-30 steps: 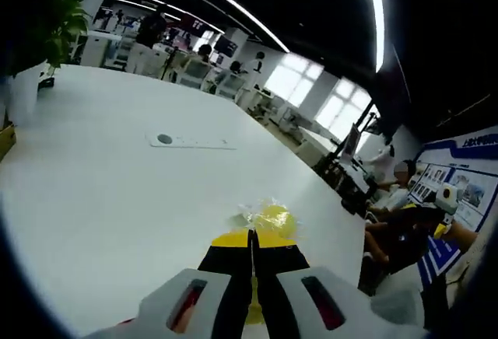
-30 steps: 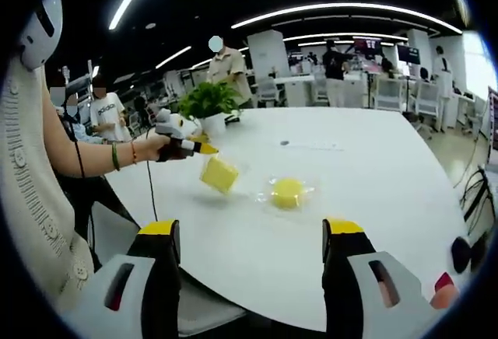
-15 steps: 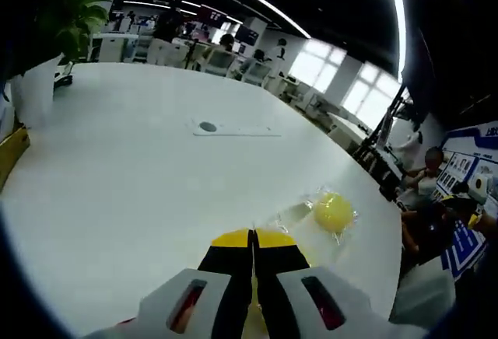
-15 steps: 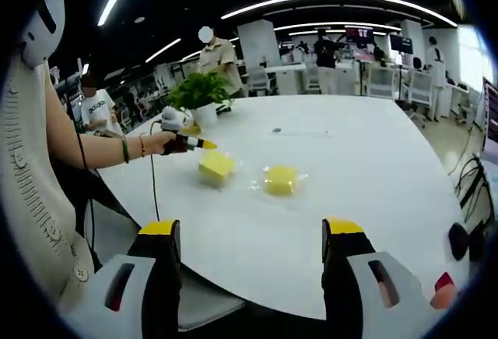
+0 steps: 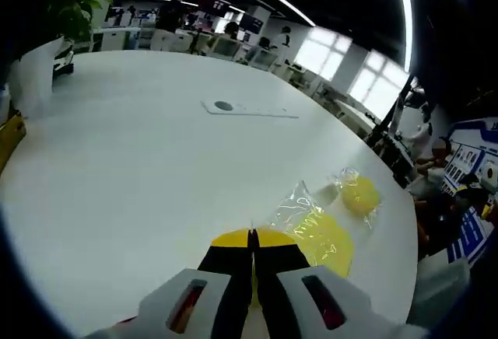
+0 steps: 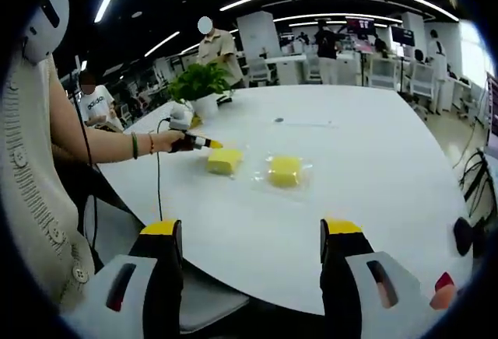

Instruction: Compare the silicone blocks by pressing each to a similar depth, holding the contact briefly, and releasing to observe deformation and rebound differences across the visible hardness samples.

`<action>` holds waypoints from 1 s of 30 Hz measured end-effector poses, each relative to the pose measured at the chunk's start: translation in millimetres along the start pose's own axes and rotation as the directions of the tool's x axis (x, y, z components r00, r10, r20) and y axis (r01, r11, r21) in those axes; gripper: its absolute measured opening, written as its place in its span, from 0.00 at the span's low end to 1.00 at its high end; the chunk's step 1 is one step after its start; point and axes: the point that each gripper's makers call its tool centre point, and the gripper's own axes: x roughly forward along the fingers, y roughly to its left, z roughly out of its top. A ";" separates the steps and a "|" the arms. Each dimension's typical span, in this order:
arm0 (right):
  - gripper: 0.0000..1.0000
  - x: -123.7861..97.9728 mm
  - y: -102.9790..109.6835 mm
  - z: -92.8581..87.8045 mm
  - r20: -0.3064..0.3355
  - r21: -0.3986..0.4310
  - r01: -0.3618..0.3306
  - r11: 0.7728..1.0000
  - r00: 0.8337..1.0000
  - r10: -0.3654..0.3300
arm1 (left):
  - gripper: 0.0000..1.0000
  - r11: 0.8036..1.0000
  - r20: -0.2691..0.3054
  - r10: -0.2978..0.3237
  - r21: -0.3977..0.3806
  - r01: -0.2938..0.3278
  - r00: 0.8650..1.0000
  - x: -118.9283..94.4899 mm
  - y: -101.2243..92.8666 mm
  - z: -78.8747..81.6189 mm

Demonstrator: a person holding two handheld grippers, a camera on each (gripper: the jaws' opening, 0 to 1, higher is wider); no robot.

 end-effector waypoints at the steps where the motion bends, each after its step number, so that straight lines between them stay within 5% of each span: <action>1: 0.67 0.2 0.1 -0.5 -0.003 -0.001 0.000 1.000 1.000 0.000 | 0.00 1.000 -0.001 0.000 0.002 0.000 1.000 0.0 0.1 -0.3; 14: 0.66 4.5 3.2 -2.1 -0.012 -0.006 -0.016 1.000 1.000 0.016 | 0.01 0.999 0.020 0.019 0.034 -0.020 1.000 -5.4 -5.3 1.2; 30: 0.66 3.9 9.0 0.0 0.000 -0.024 -0.042 0.999 0.999 0.042 | 0.31 0.963 0.026 0.155 0.219 -0.157 0.988 -27.7 0.9 15.3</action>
